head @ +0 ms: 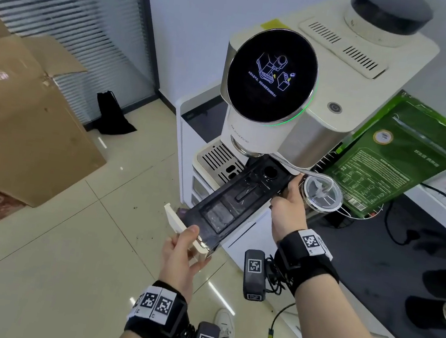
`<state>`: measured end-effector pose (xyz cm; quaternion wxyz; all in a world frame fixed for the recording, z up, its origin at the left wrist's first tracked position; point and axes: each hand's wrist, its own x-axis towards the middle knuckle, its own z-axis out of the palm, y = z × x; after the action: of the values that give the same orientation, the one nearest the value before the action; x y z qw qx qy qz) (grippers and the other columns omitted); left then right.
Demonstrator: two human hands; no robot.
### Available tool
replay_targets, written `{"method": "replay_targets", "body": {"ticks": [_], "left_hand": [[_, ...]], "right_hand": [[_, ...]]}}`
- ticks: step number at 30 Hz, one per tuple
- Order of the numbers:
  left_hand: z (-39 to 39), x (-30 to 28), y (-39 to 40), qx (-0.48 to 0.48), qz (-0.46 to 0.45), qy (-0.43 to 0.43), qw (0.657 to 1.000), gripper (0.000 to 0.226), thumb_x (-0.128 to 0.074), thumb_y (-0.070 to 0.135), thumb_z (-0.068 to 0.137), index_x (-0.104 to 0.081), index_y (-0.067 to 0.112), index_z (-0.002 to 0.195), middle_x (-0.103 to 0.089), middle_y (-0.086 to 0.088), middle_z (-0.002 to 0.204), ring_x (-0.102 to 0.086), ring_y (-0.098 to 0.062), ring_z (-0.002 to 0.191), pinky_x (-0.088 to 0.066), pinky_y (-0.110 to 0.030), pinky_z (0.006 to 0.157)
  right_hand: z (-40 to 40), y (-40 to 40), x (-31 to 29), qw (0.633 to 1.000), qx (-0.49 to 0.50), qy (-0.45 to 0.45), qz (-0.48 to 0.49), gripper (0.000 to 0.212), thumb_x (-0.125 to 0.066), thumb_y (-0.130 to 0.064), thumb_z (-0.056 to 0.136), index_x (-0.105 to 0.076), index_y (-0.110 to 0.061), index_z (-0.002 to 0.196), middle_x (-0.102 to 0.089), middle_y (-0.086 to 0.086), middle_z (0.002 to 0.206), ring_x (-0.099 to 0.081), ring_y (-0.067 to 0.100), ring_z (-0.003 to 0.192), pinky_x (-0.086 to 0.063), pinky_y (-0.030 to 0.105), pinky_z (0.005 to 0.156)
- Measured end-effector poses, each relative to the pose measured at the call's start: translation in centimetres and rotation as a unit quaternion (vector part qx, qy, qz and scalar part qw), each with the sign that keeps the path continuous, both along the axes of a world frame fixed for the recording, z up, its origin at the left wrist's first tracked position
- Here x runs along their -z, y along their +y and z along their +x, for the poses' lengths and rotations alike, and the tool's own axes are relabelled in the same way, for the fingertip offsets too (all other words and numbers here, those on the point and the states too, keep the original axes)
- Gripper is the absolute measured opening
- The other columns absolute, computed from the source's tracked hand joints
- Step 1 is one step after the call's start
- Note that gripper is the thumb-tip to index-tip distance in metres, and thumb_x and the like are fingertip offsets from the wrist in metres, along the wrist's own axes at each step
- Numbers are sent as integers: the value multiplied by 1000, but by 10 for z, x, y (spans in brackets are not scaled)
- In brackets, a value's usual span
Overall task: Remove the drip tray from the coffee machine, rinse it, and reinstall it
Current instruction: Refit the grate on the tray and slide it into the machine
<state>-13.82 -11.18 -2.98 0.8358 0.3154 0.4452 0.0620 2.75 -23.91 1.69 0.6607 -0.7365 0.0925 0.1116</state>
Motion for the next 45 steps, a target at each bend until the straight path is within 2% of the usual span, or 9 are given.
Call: {"method": "replay_targets", "body": {"ticks": [6, 12, 15, 21, 23, 27, 32, 37, 45], "left_hand": [[9, -15, -6, 28, 3, -23, 999, 44, -81, 36, 81, -55, 15, 109, -59, -10, 109, -52, -30, 99, -58, -53, 95], [11, -29, -9, 70, 13, -33, 997, 68, -85, 46, 63, -58, 12, 116, -68, -3, 93, -67, -14, 78, -59, -63, 97], [0, -29, -4, 65, 30, -15, 997, 65, -86, 46, 63, -58, 13, 111, -71, 7, 80, -69, -7, 69, -63, -57, 91], [-29, -16, -3, 47, 30, 7, 998, 45, -84, 35, 80, -54, 14, 107, -58, -11, 91, -59, -25, 82, -59, -64, 97], [-34, -12, -5, 47, 28, 10, 998, 33, -79, 26, 90, -54, 14, 108, -56, -11, 101, -54, -32, 91, -55, -67, 101], [-42, -11, -2, 34, 20, 18, 999, 39, -78, 27, 79, -58, 8, 107, -58, -14, 108, -53, -38, 100, -56, -66, 99], [-51, -12, 12, 34, 22, 19, 999, 45, -85, 27, 77, -56, 10, 106, -59, -19, 110, -57, -40, 100, -60, -62, 94], [-55, -15, 27, 27, 34, 3, 999, 49, -78, 33, 71, -56, 9, 107, -60, -22, 110, -55, -39, 98, -60, -63, 94], [-66, -12, 47, 23, 56, -13, 998, 49, -82, 34, 66, -50, 14, 98, -58, -18, 104, -56, -39, 99, -60, -66, 92]], "right_hand": [[7, -14, -3, 1000, 21, -13, 0, 90, -36, 20, 88, -11, -25, 162, -47, -2, 154, -43, 18, 142, -33, 48, 119], [8, -22, -6, 999, 46, -16, 8, 93, -35, 20, 85, -18, -31, 160, -48, 1, 154, -48, 23, 138, -41, 53, 112], [-3, -13, -4, 998, 53, -5, 22, 90, -36, 20, 86, -22, -30, 160, -52, 2, 151, -49, 24, 137, -38, 55, 114], [-37, -7, 13, 999, 44, -9, 28, 87, -35, 23, 88, -27, -27, 159, -54, 2, 149, -49, 19, 138, -36, 51, 117], [-42, -9, 13, 998, 50, -6, 27, 86, -36, 23, 89, -26, -27, 159, -54, 0, 148, -48, 18, 138, -34, 49, 118], [-54, -7, 13, 998, 58, -1, 15, 87, -33, 22, 90, -19, -26, 161, -52, -6, 148, -50, 8, 135, -34, 40, 118], [-59, -2, 9, 997, 57, 15, 49, 82, -29, 24, 90, -22, -20, 159, -58, -27, 127, -59, -22, 99, -44, 8, 94], [-62, 18, 1, 996, 49, 6, 74, 81, -28, 26, 91, -24, -17, 159, -58, -21, 130, -58, -13, 113, -36, 25, 113], [-76, 36, -6, 994, 51, 12, 95, 82, -27, 27, 90, -20, -16, 160, -47, -5, 152, -50, 7, 134, -28, 41, 121]]}}
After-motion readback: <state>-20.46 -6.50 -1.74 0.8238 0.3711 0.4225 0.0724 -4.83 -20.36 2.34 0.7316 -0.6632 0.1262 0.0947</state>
